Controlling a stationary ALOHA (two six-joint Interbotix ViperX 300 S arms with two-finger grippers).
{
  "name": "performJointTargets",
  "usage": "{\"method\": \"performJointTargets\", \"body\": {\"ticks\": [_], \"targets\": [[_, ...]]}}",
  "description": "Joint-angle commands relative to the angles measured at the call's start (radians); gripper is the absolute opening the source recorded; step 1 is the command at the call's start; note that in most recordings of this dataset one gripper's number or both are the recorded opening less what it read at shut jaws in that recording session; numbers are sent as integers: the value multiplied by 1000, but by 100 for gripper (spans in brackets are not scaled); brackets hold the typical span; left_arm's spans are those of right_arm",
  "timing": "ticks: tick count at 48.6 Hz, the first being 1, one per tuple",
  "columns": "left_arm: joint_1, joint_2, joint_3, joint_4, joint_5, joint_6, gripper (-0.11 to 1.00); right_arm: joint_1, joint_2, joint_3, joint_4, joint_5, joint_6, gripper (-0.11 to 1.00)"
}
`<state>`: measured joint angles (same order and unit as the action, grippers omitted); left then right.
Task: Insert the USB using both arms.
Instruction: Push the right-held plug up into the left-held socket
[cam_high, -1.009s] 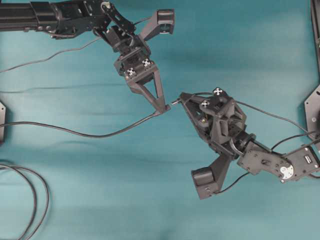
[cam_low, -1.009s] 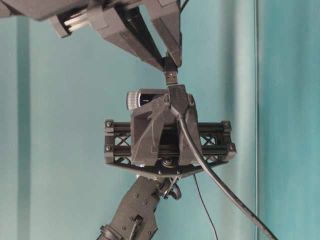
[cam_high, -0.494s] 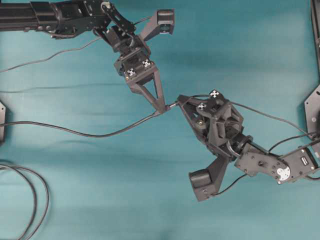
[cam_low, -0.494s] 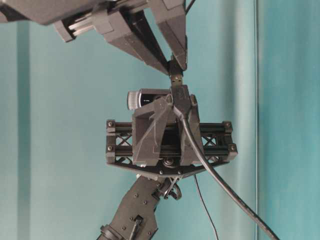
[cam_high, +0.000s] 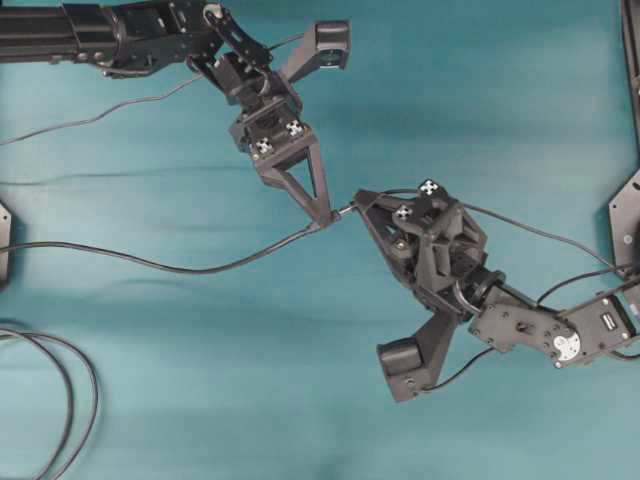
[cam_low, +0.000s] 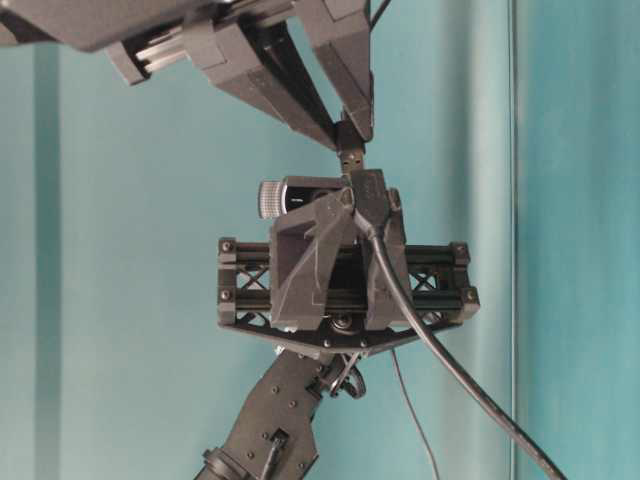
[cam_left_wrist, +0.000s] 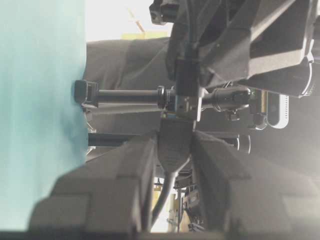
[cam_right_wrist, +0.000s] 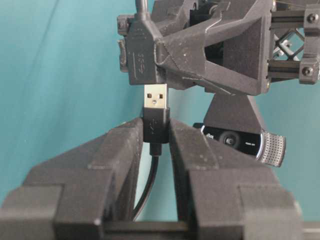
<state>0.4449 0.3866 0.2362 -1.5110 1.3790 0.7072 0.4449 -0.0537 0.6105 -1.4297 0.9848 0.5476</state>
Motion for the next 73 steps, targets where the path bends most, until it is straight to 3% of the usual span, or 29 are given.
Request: {"method": "performJointTargets", "body": {"ticks": [1,73], "targets": [[9,-14,-29,-5,2,-9,16,0,-3,-25,-9,-8,3,20],[29,-11,-48,-3,-38,3,16,12,8,-51,-9,-34,-3,20]]}}
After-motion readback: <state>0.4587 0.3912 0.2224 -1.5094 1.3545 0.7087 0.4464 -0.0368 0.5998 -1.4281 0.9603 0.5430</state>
